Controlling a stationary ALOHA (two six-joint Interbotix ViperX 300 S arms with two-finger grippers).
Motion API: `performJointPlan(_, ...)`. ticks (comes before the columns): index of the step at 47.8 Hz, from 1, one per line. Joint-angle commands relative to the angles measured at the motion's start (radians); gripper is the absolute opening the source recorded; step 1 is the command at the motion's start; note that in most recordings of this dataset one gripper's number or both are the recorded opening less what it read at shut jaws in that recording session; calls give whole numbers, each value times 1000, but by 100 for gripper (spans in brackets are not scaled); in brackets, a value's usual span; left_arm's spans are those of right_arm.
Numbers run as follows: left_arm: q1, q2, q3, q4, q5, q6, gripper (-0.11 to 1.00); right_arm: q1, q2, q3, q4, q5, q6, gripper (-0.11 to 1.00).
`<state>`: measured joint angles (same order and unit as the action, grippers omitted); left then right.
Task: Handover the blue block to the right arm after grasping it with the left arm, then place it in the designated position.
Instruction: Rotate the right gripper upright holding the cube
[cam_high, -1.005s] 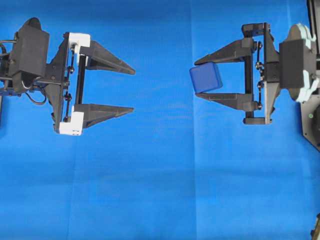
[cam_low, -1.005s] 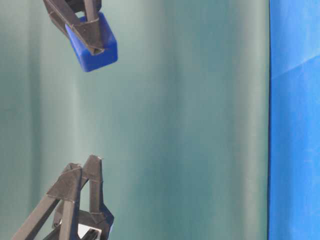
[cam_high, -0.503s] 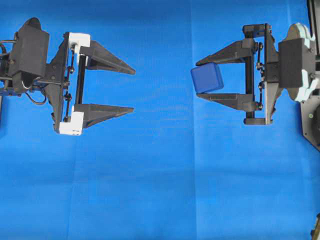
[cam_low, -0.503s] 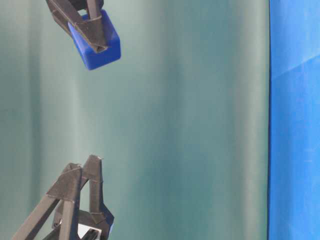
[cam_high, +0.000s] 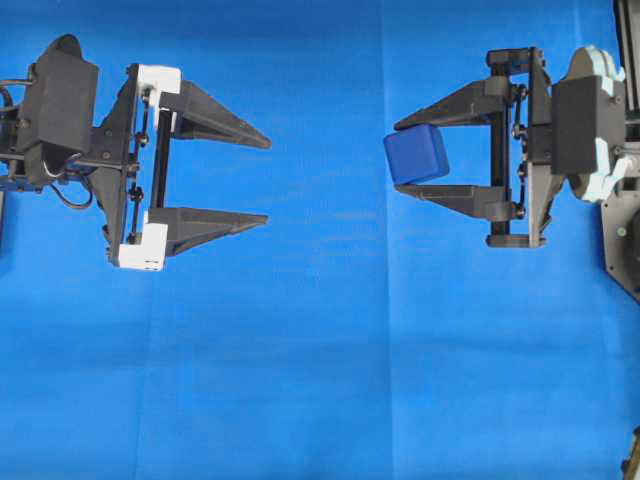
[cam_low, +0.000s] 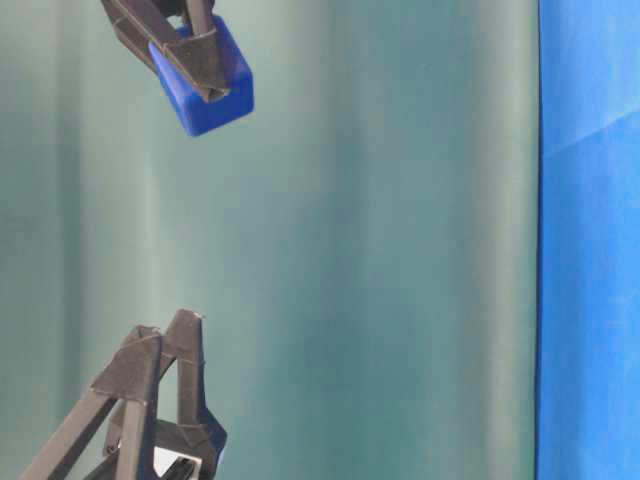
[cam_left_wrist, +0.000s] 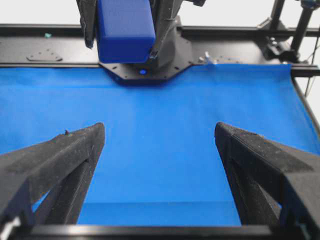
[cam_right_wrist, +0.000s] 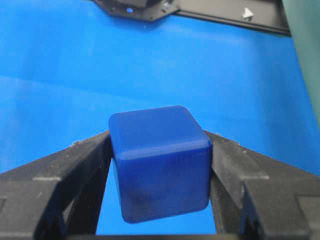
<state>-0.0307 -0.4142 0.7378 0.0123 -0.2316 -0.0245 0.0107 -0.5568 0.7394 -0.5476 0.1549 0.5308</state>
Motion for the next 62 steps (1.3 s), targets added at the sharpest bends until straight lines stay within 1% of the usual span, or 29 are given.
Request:
performJointPlan(1,-2,-6,-26,2,-5,-2,93,2,-11,-26,0,-2,3,41)
performJointPlan(27,-2,-6,-28,3,-5,-2,93,2,-11,-26,2,5,3,41)
performJointPlan(41,-2,-6,-31,2,-5,0,93,5,-11,-25,3,35,11,41)
performJointPlan(46,-2,-5,-31,2,-5,0,93,20,-11,-23,6,78,14,41)
performJointPlan(52,-2,-6,-31,2,-5,0,93,51,-12,-25,14,173,15,41)
performJointPlan(62,-2,-6,-34,2,-5,0,93,94,-11,-23,66,330,14,41)
